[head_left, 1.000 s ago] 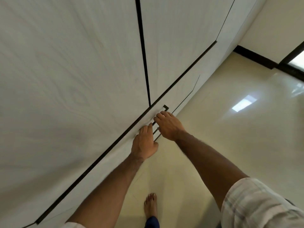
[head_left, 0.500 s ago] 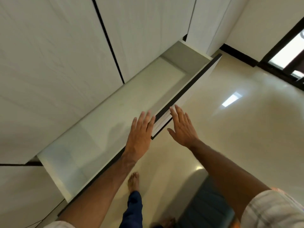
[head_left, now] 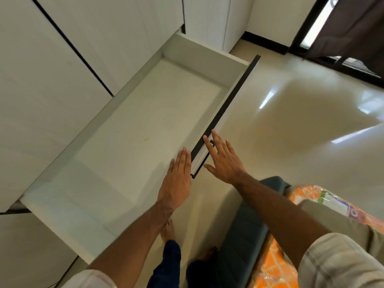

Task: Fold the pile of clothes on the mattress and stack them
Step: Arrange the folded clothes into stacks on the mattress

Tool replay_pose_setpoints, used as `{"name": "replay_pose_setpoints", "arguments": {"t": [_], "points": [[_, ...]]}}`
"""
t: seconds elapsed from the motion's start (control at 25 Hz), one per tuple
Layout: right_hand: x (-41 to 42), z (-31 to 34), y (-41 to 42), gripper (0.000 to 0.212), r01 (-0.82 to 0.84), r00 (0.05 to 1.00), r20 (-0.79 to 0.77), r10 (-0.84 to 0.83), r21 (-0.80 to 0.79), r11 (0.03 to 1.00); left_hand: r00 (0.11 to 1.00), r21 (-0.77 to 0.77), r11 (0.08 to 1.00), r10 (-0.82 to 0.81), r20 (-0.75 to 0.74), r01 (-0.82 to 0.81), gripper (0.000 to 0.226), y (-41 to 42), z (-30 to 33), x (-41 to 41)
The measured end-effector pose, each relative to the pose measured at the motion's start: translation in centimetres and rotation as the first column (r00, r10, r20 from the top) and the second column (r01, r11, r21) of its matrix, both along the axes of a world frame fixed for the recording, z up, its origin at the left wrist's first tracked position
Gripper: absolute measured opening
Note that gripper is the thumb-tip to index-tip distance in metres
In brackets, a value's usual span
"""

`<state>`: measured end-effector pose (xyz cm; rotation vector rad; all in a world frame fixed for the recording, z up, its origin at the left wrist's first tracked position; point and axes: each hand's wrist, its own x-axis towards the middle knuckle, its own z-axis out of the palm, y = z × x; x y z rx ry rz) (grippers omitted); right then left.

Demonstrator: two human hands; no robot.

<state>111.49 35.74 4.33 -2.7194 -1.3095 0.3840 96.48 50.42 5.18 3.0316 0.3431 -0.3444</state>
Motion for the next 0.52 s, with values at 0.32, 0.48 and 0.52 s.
{"name": "replay_pose_setpoints", "arguments": {"t": [0.32, 0.48, 0.52], "points": [[-2.1, -0.2, -6.4, 0.097, 0.158, 0.98, -0.138, -0.145, 0.086, 0.984, 0.959, 0.167, 0.945, -0.284, -0.002, 0.28, 0.084, -5.9, 0.4, -0.9], [-4.5, -1.4, -16.0, 0.091, 0.384, 0.908, -0.185, -0.376, 0.012, 0.923, 0.9, 0.006, 0.9, -0.436, -0.027, 0.436, 0.077, -11.3, -0.8, 0.4], [-5.5, -2.0, -19.7, 0.09, 0.462, 0.871, -0.182, -0.457, -0.015, 0.887, 0.901, -0.156, 0.893, -0.431, -0.036, 0.421, 0.074, -13.8, -1.5, 1.3]]}}
